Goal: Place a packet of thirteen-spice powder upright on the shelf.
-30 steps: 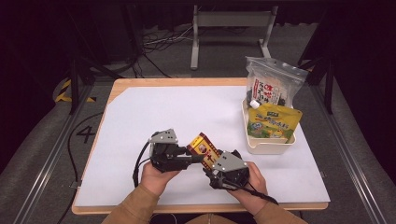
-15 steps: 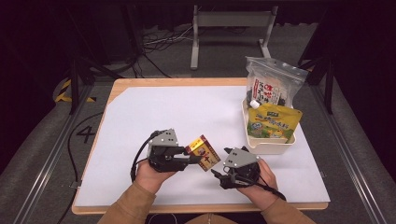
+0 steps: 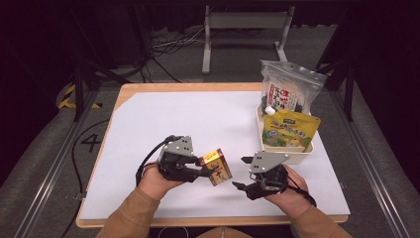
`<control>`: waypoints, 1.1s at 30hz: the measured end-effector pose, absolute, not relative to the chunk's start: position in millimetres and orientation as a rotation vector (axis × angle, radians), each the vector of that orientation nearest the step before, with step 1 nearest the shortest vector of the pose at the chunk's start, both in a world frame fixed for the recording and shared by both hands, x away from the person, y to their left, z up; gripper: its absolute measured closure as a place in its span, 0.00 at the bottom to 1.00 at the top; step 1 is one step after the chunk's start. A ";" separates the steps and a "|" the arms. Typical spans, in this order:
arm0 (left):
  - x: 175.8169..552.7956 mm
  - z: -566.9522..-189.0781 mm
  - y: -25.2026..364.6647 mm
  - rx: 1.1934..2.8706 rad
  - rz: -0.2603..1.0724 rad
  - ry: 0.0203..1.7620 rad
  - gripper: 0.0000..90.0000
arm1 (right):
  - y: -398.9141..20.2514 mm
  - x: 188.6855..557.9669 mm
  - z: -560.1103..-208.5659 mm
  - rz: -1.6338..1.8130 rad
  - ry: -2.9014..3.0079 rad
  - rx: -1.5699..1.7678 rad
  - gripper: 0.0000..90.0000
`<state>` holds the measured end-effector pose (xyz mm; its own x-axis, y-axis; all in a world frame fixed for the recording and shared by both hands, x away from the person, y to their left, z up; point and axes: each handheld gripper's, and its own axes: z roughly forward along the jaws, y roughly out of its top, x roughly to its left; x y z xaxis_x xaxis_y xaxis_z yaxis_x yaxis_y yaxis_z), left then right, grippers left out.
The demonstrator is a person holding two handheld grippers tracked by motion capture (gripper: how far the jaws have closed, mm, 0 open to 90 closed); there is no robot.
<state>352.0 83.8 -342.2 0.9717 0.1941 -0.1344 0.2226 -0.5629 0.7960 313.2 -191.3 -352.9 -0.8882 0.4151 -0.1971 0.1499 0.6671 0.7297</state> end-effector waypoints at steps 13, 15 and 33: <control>352.4 -342.0 75.0 2.281 -0.101 0.160 0.75 | -194.5 318.4 -319.7 1.078 2.655 0.340 0.41; 351.9 -342.5 72.0 2.291 -0.112 0.136 0.75 | -195.2 320.1 -315.7 1.099 2.680 0.326 0.43; 350.4 -346.9 57.7 2.341 -0.186 0.027 0.75 | -177.6 330.9 -299.4 1.065 2.874 0.211 0.53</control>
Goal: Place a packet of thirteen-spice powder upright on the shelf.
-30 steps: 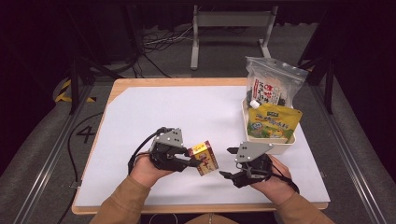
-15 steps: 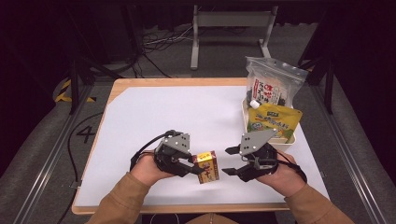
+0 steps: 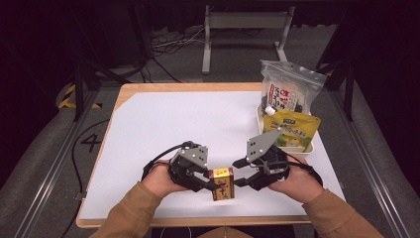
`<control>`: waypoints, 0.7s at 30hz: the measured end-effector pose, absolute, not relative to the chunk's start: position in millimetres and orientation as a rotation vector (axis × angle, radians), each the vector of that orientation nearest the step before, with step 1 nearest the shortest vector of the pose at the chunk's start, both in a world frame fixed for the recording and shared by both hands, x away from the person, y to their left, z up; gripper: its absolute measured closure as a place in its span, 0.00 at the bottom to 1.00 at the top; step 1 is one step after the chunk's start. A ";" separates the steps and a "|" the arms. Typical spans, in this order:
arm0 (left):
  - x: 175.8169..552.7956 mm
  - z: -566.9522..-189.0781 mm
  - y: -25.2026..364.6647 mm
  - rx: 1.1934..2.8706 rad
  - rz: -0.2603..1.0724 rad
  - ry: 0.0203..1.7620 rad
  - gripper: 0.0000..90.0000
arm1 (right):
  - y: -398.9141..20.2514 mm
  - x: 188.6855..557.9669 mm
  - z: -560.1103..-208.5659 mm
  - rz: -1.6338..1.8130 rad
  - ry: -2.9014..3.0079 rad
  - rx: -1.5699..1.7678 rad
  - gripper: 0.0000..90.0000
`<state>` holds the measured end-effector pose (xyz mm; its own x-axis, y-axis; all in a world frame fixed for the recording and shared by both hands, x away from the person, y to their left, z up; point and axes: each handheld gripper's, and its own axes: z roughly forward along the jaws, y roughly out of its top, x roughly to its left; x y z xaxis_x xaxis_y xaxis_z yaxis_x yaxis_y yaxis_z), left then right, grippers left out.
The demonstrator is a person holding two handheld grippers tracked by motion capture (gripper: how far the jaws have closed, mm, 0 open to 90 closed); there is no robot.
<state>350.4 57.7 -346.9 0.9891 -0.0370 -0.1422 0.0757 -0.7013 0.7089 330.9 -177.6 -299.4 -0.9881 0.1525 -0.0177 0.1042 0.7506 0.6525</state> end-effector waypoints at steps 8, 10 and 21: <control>350.6 -347.8 53.3 2.355 -0.200 -0.001 0.75 | -170.1 332.5 -299.6 1.049 2.921 0.191 0.57; 349.6 -348.2 51.9 2.360 -0.209 -0.002 0.75 | -167.9 332.7 -300.7 1.050 2.936 0.180 0.59; 348.8 -349.5 49.2 2.376 -0.218 -0.015 0.75 | -159.5 336.9 -303.2 1.019 2.996 0.147 0.70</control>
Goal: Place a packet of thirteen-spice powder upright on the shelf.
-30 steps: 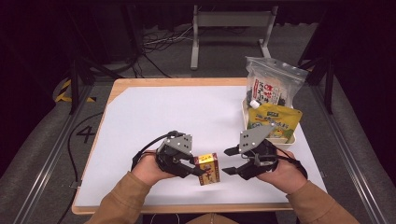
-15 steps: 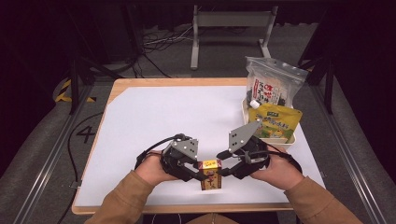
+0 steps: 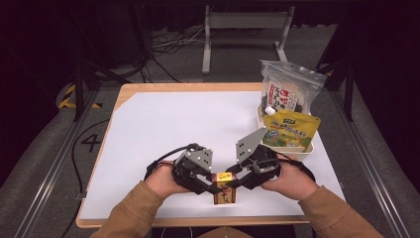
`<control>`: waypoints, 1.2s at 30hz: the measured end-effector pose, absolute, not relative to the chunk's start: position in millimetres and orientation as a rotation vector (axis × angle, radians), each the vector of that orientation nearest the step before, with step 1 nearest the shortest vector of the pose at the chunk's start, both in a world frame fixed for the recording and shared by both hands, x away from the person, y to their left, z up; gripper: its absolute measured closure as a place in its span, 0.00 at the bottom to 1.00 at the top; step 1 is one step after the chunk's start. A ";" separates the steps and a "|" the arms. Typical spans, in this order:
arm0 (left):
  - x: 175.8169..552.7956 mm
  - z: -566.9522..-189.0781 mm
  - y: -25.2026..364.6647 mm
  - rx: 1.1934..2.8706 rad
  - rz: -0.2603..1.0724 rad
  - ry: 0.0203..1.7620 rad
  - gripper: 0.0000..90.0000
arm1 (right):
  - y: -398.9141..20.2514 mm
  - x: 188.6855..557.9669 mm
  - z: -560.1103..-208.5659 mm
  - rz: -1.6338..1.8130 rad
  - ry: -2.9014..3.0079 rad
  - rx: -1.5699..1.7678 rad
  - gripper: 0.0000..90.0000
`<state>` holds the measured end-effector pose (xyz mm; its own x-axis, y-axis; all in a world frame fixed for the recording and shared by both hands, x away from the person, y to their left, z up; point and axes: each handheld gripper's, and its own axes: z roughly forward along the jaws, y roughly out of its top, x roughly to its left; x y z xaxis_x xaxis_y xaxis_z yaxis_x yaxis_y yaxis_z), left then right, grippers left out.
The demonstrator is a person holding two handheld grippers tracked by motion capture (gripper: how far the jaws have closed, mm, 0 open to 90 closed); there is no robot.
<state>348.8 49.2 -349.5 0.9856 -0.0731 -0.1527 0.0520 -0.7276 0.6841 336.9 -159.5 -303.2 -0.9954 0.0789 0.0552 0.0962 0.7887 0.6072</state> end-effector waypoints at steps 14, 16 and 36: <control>346.8 -348.2 53.7 2.343 -0.191 0.009 0.63 | -162.1 337.5 -298.2 -0.968 -2.942 -0.103 0.75; 347.3 -347.9 58.7 2.320 -0.167 0.030 0.54 | -167.8 337.3 -293.6 -0.982 -2.944 -0.109 0.75; 347.0 -344.7 103.2 2.220 -0.066 0.218 0.46 | -242.0 355.7 -236.6 -1.077 -3.060 -0.235 0.75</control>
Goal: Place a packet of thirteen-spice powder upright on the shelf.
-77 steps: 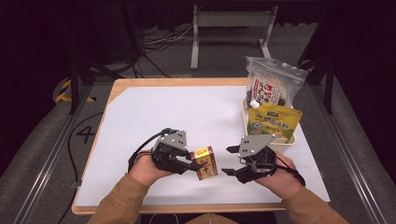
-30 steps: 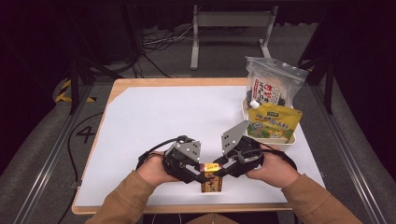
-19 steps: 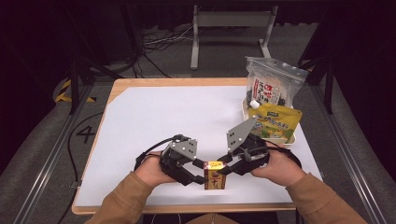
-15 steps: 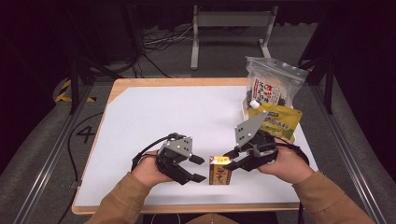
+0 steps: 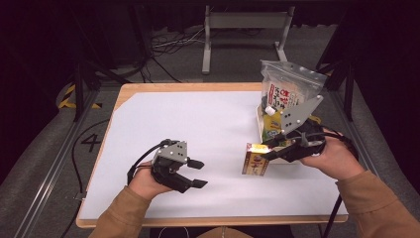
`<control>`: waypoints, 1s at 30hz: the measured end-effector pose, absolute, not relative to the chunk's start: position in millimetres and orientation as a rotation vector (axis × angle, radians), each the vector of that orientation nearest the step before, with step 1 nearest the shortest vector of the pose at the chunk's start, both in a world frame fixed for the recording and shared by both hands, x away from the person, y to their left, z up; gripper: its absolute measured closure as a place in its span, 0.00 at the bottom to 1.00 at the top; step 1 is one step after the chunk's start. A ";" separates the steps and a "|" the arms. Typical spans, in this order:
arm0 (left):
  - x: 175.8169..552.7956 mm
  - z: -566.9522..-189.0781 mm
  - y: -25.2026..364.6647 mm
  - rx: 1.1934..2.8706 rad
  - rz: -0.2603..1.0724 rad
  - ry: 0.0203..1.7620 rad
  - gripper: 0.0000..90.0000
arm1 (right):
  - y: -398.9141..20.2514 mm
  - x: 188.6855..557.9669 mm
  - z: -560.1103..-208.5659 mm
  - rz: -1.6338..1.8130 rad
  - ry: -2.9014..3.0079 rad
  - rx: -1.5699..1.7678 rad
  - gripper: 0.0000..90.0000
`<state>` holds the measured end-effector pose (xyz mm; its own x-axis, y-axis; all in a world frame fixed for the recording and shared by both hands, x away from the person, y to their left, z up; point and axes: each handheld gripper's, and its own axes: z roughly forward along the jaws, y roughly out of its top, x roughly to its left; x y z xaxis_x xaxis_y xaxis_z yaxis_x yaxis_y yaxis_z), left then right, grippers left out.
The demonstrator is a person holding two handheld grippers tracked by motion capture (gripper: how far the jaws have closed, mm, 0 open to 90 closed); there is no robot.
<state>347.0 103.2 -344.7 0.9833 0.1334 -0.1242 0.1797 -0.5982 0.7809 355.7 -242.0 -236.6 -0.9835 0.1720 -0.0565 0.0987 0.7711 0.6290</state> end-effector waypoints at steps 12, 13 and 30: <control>353.7 -349.3 113.8 2.212 -0.074 0.275 0.45 | -272.3 370.9 -222.1 0.979 2.812 0.309 0.75; 353.9 -349.5 114.2 2.210 -0.076 0.279 0.45 | -274.9 372.5 -221.7 0.980 2.809 0.319 0.75; 356.8 -354.2 123.6 2.213 -0.091 0.324 0.44 | -315.0 392.8 -219.5 0.947 2.732 0.414 0.75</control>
<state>356.8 123.6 -354.2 0.9634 0.1995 -0.1789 0.2636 -0.5853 0.7668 392.8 -315.0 -219.5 -0.9360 0.3330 -0.1143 0.1908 0.7527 0.6301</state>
